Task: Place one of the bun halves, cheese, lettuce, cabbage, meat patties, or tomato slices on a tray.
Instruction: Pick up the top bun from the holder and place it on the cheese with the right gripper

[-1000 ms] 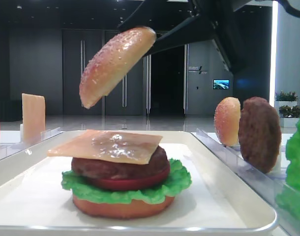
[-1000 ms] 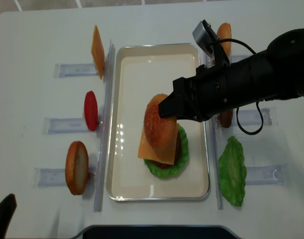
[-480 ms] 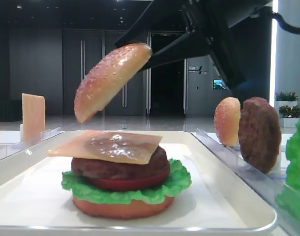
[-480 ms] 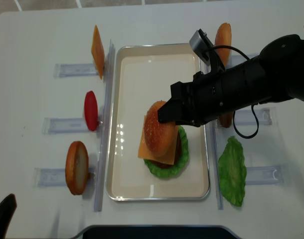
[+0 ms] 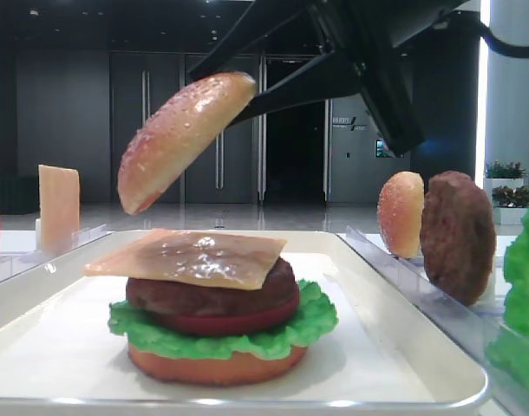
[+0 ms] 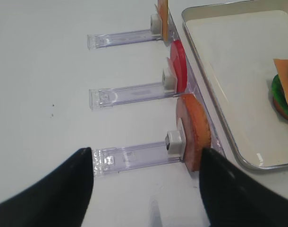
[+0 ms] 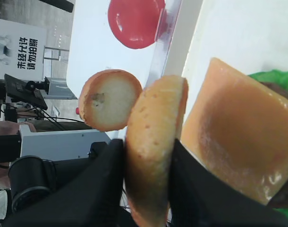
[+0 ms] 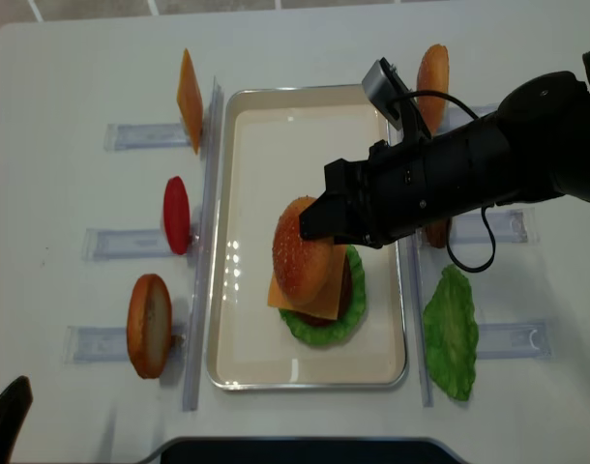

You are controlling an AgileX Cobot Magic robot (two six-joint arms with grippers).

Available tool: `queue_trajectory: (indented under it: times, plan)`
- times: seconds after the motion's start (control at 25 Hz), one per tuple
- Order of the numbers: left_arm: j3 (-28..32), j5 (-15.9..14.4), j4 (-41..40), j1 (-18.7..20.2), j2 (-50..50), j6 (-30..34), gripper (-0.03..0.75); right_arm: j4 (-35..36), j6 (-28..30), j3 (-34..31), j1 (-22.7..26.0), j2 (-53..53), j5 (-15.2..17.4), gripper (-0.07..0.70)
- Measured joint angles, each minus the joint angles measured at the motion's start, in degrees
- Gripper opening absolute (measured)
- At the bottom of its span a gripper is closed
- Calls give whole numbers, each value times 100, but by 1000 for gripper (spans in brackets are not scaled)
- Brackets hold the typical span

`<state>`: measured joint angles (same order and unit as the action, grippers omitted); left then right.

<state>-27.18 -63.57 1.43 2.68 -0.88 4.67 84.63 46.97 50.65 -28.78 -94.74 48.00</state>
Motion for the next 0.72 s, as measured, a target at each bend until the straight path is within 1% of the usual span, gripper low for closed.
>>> queue_trajectory:
  times: [0.36,0.44,0.56,0.72]
  plan:
    - [0,0,0,0,0,0,535,13,0,0,-23,0,-18,230]
    - [0,0,0,0,0,0,535,13,0,0,-101,0,-47,230]
    - [0,0,0,0,0,0,535,17,0,0,-221,-4,-172,230]
    - [0,0,0,0,0,0,535,24,0,0,-240,-88,-221,230]
